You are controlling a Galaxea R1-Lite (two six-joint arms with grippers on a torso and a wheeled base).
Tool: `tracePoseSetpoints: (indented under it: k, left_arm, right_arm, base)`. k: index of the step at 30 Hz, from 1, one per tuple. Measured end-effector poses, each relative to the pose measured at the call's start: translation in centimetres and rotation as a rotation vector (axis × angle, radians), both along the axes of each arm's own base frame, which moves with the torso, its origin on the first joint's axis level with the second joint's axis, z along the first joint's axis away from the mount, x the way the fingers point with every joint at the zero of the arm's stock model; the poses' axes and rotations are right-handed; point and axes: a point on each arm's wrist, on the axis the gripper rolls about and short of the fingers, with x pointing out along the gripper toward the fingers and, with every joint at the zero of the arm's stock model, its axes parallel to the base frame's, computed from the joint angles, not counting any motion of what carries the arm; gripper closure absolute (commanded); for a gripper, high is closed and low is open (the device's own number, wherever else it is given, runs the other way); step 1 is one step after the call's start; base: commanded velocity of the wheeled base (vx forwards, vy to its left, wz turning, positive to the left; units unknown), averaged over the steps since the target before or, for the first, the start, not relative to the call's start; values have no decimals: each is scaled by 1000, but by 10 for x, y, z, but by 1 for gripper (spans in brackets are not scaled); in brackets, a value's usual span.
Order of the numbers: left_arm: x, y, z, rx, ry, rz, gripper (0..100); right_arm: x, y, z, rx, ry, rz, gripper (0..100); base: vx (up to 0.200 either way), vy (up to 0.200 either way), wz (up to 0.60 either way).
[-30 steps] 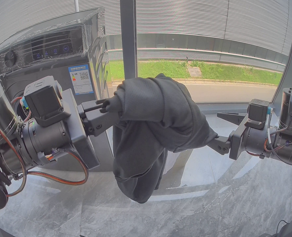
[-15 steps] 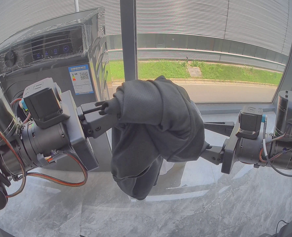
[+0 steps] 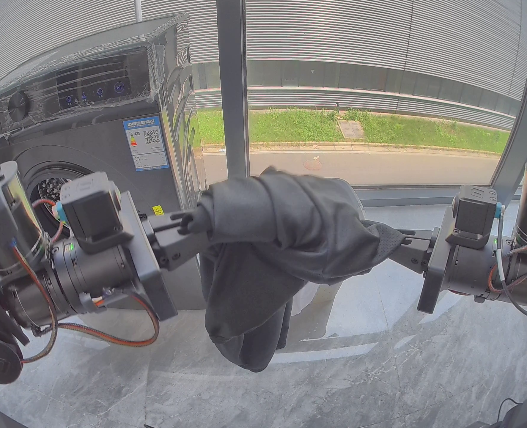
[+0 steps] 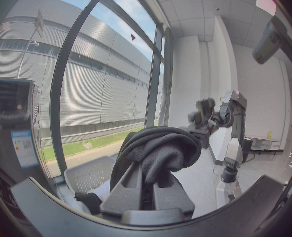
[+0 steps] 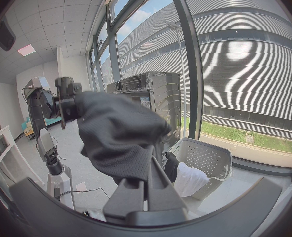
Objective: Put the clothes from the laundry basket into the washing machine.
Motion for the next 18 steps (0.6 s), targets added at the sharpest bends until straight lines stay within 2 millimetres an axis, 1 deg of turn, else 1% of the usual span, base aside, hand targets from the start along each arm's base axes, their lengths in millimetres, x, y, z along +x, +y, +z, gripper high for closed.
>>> tracePoseSetpoints:
  k: [1,6,7,9,15,18]
  left_arm:
    - [0,3,-9,20,27,8,100]
    - [-6,12,-43,97,125,-6,100]
    - [-8,14,-49,112,138,-21,0]
    - [-10,18,-56,132,149,-36,0]
    - [-9,23,-61,147,159,-24,0]
    - [-13,26,-70,165,188,-25,0]
  right_arm:
    - [-1,-1,2,6,-5,0,100]
    - [-6,-5,7,22,-22,-2,100]
    - [-7,-6,8,25,-24,-3,100]
    - [-8,-8,9,32,-29,-4,100]
    - [-10,-10,12,43,-37,-7,100]
    - [-11,-11,13,45,-39,-8,100]
  base:
    - [0,0,0]
    - [0,0,0]
    - [0,0,0]
    - [0,0,0]
    - [0,0,0]
    - [0,0,0]
